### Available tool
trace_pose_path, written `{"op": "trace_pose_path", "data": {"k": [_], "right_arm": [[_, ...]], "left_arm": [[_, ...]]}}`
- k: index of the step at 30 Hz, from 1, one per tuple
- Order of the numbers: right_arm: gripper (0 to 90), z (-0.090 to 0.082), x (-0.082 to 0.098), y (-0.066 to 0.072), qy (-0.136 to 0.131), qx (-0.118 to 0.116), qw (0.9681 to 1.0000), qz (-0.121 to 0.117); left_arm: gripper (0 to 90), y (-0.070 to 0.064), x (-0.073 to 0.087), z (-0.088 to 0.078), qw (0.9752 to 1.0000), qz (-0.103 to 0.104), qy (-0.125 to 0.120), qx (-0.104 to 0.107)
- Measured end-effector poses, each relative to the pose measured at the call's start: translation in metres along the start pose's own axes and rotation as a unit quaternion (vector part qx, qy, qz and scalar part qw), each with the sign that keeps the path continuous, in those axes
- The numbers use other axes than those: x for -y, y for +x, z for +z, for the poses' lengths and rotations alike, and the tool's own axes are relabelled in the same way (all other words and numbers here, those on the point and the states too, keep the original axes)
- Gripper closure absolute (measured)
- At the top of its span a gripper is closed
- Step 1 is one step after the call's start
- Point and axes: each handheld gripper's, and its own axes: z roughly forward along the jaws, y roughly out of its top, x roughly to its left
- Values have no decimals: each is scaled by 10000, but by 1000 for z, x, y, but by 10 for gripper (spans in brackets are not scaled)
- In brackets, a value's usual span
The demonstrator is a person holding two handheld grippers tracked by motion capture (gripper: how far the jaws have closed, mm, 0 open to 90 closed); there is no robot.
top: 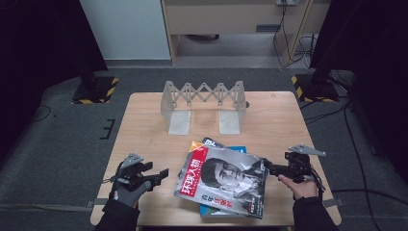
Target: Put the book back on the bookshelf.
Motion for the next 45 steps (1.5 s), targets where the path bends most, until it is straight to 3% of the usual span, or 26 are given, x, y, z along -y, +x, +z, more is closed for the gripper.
{"op": "trace_pose_path", "data": {"k": [11,17,22,35,45], "right_arm": [[68,3,10,18,135,-175,9996,-175],[67,7,17,27,236,-225,9991,-282],[66,10,21,34,295,-323,9985,-342],[66,19,27,40,447,-381,9969,-518],[66,23,30,41,560,-402,9959,-590]], "left_arm": [[210,-19,10,2,9993,-16,201,313],[218,-27,14,5,9988,29,314,377],[227,-35,18,11,9974,12,477,541],[253,-48,23,25,9942,76,801,710],[278,-48,24,34,9905,-157,917,1009]]}}
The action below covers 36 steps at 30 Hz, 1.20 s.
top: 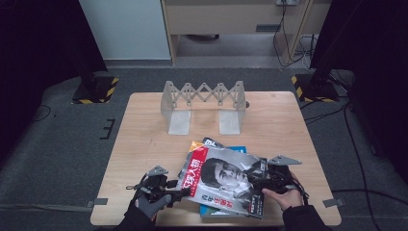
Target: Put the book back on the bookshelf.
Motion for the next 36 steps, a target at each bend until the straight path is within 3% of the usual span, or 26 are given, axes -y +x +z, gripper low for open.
{"op": "trace_pose_path", "data": {"k": [9,15,20,21,25,32,36], "right_arm": [[66,4,1,2,86,-63,9999,-25],[60,6,3,1,64,-105,9999,14],[60,7,4,2,25,-110,9999,18],[59,7,4,2,19,-125,9999,37],[57,8,5,2,30,-163,9998,133],[55,9,6,2,5,-176,9997,167],[55,9,6,2,4,-175,9997,164]], "left_arm": [[283,1,-1,10,9991,-180,82,366],[377,1,-2,7,9987,-225,75,459],[453,-2,-2,-3,9977,-254,-142,605],[460,-4,-3,-7,9967,-233,-336,699],[463,-8,-9,-9,9938,-238,-594,909],[492,-12,-14,0,9940,-271,-462,959],[522,-18,-20,11,9941,-196,-246,1035]]}}
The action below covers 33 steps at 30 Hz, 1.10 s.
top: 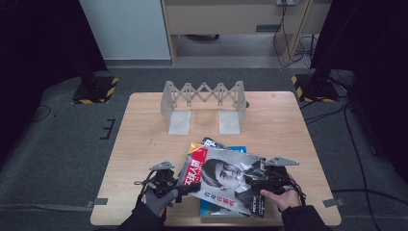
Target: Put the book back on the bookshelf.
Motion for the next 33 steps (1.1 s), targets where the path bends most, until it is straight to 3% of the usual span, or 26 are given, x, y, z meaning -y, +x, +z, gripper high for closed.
{"op": "trace_pose_path", "data": {"k": [9,24,27,33], "right_arm": [[54,-1,-1,0,28,-1,10000,-9],[63,-5,-5,-5,-127,-29,9999,31],[62,-8,-5,-8,-193,20,9998,50],[66,-17,-7,-22,-430,270,9984,242]], "left_arm": [[692,2,-8,1,9996,-227,-103,110],[806,-1,-30,-3,9982,-377,-397,263],[811,-3,-34,-4,9981,-367,-401,283],[838,-1,-49,-16,9963,-430,-684,304]]}}
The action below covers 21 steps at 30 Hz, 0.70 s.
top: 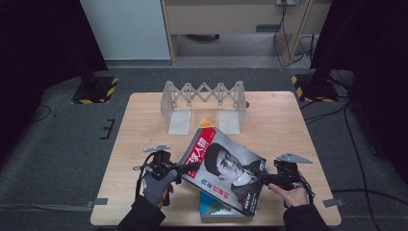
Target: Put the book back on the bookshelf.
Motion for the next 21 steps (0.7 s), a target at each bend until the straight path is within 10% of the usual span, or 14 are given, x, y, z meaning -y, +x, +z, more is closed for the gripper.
{"op": "trace_pose_path", "data": {"k": [21], "right_arm": [[57,-3,1,-40,88,1011,9948,-124]], "left_arm": [[861,-21,-54,-13,9971,86,-734,183]]}}
